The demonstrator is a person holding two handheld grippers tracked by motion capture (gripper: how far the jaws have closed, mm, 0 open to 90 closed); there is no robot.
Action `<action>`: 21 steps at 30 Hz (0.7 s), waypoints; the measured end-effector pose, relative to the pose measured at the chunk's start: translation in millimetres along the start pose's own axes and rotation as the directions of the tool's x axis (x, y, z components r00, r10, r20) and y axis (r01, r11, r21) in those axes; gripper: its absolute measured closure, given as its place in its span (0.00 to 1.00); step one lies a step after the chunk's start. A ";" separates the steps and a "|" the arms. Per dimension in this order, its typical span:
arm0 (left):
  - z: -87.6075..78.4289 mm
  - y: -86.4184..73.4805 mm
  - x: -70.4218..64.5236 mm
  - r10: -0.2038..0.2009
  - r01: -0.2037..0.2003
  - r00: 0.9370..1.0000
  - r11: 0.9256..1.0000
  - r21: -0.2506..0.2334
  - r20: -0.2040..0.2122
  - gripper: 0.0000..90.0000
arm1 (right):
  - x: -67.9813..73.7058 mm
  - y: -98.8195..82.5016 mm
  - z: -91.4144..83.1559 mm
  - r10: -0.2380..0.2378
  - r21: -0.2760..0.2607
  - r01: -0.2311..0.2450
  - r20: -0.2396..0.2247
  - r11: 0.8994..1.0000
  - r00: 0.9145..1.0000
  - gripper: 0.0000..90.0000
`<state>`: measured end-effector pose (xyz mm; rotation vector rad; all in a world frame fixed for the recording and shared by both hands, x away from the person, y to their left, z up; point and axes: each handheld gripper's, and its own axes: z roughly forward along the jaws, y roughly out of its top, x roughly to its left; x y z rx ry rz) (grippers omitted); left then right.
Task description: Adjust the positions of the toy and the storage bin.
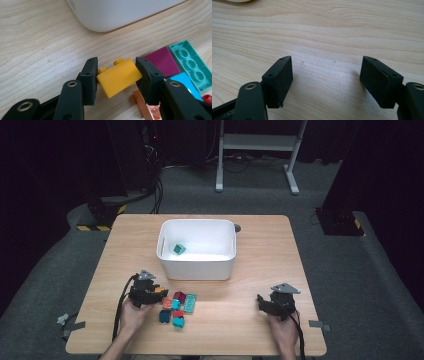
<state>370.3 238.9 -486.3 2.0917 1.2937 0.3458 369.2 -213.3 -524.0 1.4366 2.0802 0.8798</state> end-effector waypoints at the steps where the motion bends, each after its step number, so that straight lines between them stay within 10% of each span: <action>1: -2.1 0.9 -0.5 0.000 0.000 1.000 1.000 -0.005 0.005 0.60 | 0.0 0.0 0.0 0.000 0.000 0.000 0.000 1.000 1.000 0.29; 21: -39.3 23.7 -3.7 0.023 -0.021 0.998 0.999 -0.039 0.061 0.61 | -0.1 -0.1 -0.1 0.000 0.000 0.000 -0.001 1.000 1.000 0.29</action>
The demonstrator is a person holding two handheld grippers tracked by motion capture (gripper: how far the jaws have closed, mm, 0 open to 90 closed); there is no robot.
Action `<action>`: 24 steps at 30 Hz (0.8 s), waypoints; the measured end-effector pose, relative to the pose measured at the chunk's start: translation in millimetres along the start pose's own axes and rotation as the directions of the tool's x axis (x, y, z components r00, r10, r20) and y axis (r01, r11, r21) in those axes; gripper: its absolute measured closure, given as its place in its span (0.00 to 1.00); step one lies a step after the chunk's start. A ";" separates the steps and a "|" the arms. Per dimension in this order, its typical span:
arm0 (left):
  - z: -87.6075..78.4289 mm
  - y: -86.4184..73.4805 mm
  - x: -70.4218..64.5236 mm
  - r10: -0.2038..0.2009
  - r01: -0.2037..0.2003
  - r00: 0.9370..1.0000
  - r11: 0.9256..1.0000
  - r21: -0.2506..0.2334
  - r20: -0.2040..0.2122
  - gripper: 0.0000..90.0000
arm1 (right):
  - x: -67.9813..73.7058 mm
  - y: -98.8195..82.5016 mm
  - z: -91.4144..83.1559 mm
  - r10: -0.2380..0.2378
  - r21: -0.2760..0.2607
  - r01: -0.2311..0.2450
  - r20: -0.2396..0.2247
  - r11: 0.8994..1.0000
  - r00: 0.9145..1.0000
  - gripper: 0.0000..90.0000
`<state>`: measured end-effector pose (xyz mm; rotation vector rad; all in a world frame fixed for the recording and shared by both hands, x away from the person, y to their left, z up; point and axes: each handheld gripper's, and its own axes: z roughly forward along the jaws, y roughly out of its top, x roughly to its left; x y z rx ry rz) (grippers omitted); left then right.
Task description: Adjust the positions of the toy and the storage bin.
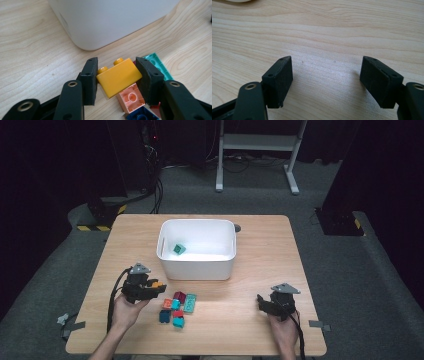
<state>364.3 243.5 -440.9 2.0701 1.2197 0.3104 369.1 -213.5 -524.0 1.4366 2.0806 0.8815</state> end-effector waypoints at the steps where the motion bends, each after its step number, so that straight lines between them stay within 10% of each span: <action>1: -1.6 1.2 0.0 0.002 -0.002 1.000 1.000 -0.003 0.000 0.61 | 0.0 0.0 0.0 0.000 0.000 0.000 0.000 1.000 1.000 0.29; 24: -33.2 36.3 2.7 0.015 -0.013 1.000 0.999 -0.041 0.026 0.61 | 0.0 0.0 0.0 0.000 0.000 0.000 0.000 1.000 1.000 0.29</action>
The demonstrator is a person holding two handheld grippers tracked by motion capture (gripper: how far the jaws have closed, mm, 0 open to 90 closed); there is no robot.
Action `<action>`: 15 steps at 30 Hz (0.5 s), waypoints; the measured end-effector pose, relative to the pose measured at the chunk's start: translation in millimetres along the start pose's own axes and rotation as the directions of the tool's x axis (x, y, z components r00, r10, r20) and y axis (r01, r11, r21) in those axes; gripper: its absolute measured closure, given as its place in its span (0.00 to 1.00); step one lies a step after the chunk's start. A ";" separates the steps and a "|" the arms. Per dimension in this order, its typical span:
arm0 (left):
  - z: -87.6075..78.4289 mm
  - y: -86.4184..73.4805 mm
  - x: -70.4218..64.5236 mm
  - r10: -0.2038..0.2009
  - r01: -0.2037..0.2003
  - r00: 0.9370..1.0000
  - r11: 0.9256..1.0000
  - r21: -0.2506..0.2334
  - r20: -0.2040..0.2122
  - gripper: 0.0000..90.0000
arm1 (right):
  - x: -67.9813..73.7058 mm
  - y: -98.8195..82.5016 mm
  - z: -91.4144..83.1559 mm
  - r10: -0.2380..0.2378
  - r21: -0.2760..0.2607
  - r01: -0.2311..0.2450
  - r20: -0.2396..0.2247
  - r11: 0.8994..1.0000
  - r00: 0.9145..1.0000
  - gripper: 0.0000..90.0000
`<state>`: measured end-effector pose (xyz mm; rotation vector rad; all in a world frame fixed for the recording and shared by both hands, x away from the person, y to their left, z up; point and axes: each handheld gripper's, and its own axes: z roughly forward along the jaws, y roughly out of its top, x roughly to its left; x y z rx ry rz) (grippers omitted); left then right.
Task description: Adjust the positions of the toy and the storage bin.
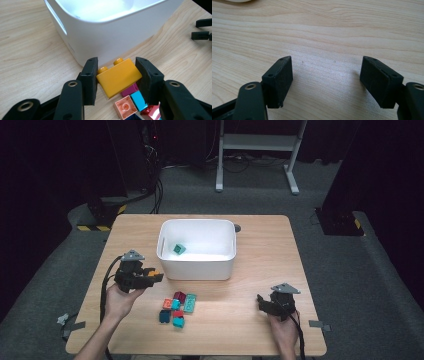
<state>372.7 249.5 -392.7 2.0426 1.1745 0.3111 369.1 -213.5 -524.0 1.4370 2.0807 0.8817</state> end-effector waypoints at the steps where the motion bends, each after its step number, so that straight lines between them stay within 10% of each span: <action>1: -1.4 1.9 0.3 0.002 -0.002 1.000 1.000 -0.002 0.002 0.61 | 0.0 0.0 0.0 0.000 0.000 0.000 0.000 1.000 1.000 0.29; 15: -8.0 31.2 2.1 0.023 -0.023 1.000 0.999 -0.030 0.017 0.61 | 0.0 0.0 0.0 0.000 0.000 0.000 0.000 1.000 1.000 0.29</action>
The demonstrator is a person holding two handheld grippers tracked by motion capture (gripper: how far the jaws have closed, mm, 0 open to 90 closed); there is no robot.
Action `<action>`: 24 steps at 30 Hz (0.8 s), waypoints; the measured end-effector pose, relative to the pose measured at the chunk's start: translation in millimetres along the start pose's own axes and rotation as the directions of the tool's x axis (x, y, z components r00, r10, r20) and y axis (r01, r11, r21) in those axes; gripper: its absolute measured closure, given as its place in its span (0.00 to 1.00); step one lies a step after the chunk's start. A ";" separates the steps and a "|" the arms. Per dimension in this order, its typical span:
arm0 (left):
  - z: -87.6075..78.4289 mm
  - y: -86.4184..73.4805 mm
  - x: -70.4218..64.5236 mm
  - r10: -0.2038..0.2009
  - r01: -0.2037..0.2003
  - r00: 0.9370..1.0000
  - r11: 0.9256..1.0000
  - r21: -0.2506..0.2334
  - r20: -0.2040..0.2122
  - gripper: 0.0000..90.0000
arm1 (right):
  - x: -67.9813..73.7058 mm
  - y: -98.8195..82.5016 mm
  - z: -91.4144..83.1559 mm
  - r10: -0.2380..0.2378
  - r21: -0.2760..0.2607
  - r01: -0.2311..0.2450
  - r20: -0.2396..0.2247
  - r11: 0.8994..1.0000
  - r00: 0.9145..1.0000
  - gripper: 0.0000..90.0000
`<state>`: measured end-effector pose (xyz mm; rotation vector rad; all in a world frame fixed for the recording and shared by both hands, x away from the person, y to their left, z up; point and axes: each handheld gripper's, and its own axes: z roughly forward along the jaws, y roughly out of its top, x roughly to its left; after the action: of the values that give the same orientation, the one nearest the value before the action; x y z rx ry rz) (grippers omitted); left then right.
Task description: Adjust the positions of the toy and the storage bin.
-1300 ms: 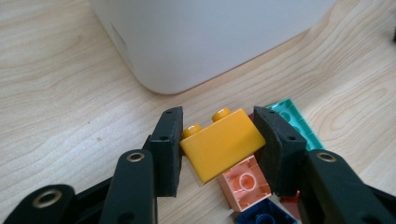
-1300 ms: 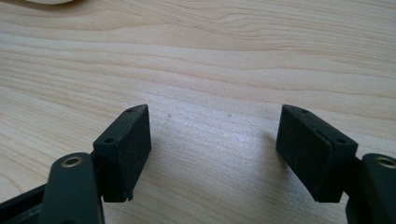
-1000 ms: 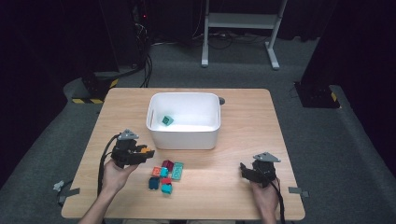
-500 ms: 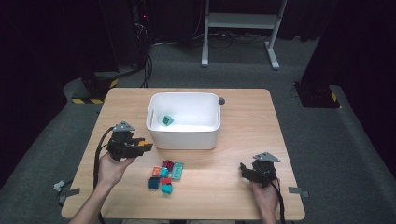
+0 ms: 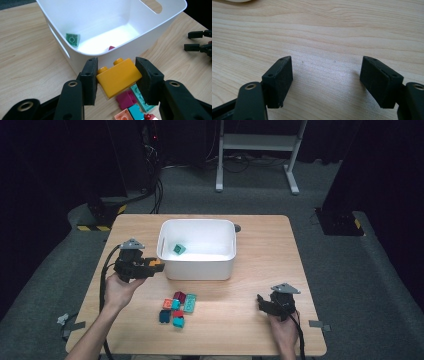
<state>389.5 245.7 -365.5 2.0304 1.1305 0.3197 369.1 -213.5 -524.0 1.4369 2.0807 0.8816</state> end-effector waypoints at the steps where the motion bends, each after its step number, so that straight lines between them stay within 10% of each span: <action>1: 0.4 1.9 0.9 -0.005 0.005 1.000 1.000 0.001 0.007 0.61 | 0.0 0.0 0.0 0.000 0.000 0.000 0.000 1.000 1.000 0.29; 24: 8.0 37.6 11.2 -0.027 0.027 1.000 0.999 -0.020 0.007 0.61 | 0.0 0.0 -0.1 0.002 0.000 -0.002 -0.001 1.000 1.000 0.29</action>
<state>423.3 239.2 -345.1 1.9956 1.1452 0.3096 369.0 -213.5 -523.9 1.4390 2.0803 0.8825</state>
